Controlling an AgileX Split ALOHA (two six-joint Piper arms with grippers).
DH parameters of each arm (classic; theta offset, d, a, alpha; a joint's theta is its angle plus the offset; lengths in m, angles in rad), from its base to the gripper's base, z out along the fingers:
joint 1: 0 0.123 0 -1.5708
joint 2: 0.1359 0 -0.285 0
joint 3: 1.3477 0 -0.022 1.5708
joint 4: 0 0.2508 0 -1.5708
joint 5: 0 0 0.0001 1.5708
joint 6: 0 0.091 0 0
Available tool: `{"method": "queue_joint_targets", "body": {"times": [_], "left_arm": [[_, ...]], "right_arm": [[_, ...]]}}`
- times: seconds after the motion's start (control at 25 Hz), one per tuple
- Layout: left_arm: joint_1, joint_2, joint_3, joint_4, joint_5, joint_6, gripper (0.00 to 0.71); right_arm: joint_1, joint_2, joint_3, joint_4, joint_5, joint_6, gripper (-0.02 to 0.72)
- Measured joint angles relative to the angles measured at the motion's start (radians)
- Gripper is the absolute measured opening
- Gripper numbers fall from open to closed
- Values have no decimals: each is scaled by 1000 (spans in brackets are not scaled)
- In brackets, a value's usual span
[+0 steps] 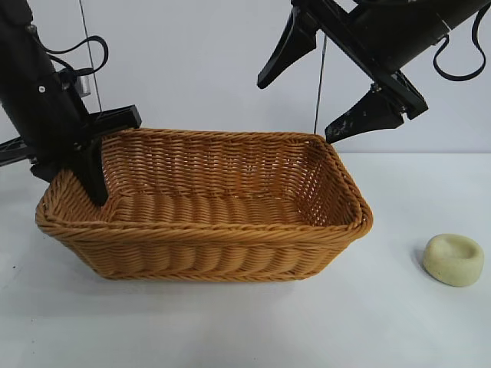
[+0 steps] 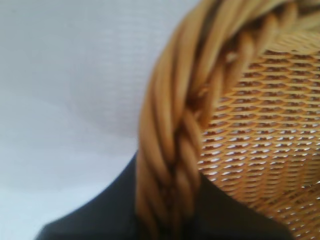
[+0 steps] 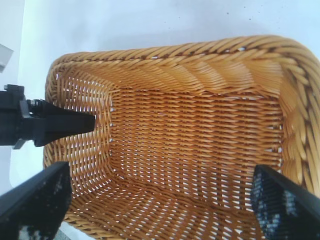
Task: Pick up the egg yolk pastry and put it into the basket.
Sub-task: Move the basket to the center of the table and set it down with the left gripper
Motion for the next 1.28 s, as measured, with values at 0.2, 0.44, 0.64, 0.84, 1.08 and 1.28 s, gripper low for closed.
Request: {"method": "queue_joint_targets", "body": {"times": [0.2,0.44,0.64,0.84,1.08,1.28], "left_arm": [[0,65,-12,-41,1,84,93],[0,123,-12,-42,-36,94,93],[0,126,-12,-33,-57,95,94],[0,126,-12,-30,-57,95,218],[0,126,-13,-20,-57,95,533],[0,125,-13,47,-25,95,636]], "right_arm": [[0,0,0,0,0,0,696],[0,0,0,0,0,0,696],[0,0,0,0,0,0,696],[0,0,0,0,0,0,696],[0,0,0,0,0,0,696],[0,0,0,0,0,0,696]]}}
